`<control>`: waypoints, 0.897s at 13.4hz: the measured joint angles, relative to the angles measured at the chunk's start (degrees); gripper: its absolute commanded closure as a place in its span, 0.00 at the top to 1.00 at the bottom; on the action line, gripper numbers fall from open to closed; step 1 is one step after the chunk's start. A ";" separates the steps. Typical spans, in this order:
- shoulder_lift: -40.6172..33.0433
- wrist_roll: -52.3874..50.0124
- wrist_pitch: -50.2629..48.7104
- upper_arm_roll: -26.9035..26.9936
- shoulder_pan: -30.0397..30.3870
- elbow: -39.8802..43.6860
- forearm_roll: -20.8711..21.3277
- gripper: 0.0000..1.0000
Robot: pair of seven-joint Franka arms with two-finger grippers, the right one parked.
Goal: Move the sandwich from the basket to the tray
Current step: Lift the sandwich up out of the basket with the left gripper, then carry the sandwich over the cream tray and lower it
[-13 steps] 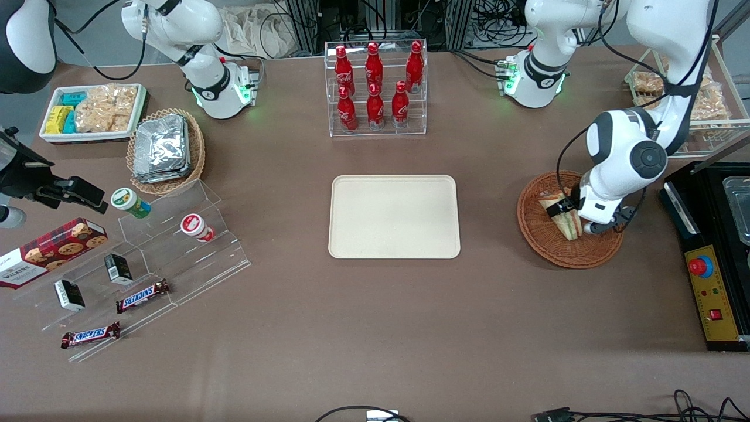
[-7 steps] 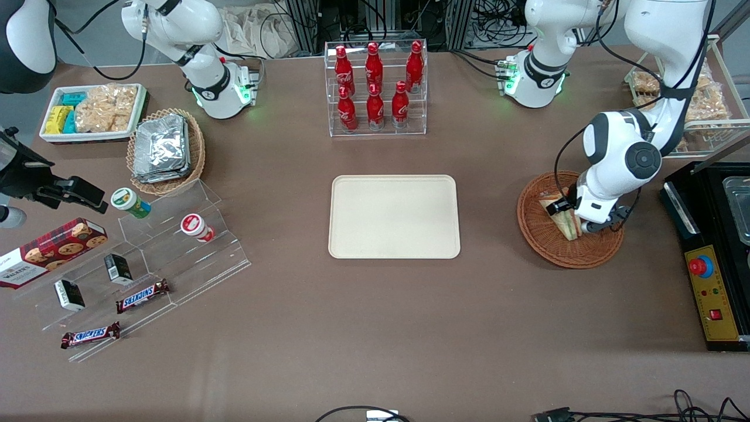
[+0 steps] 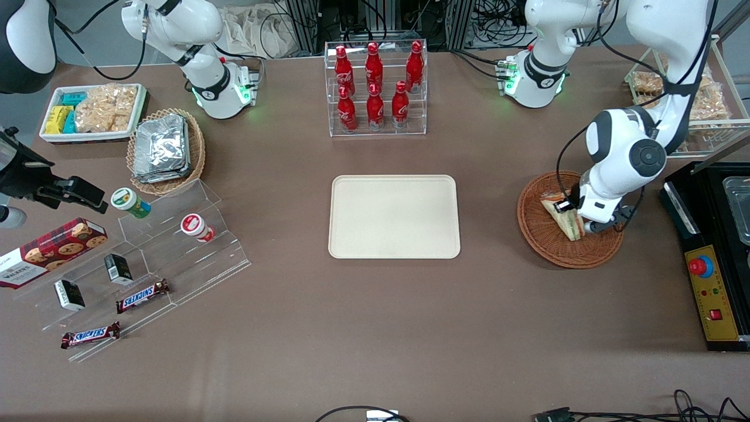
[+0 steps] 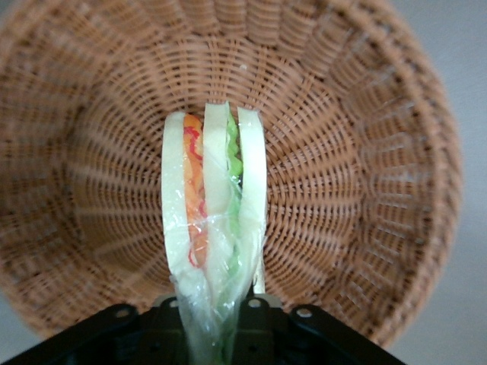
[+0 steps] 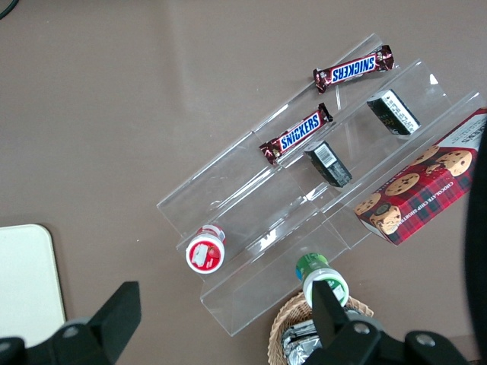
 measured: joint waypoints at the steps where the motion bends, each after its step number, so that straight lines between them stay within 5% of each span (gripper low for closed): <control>1: -2.47 0.00 -4.36 0.00 0.00 1.53 0.01 0.06; 7: -12.00 2.47 -41.79 -0.04 -0.18 25.31 0.07 0.07; 12: -7.18 4.19 -54.66 -0.62 -2.06 42.18 -0.05 0.09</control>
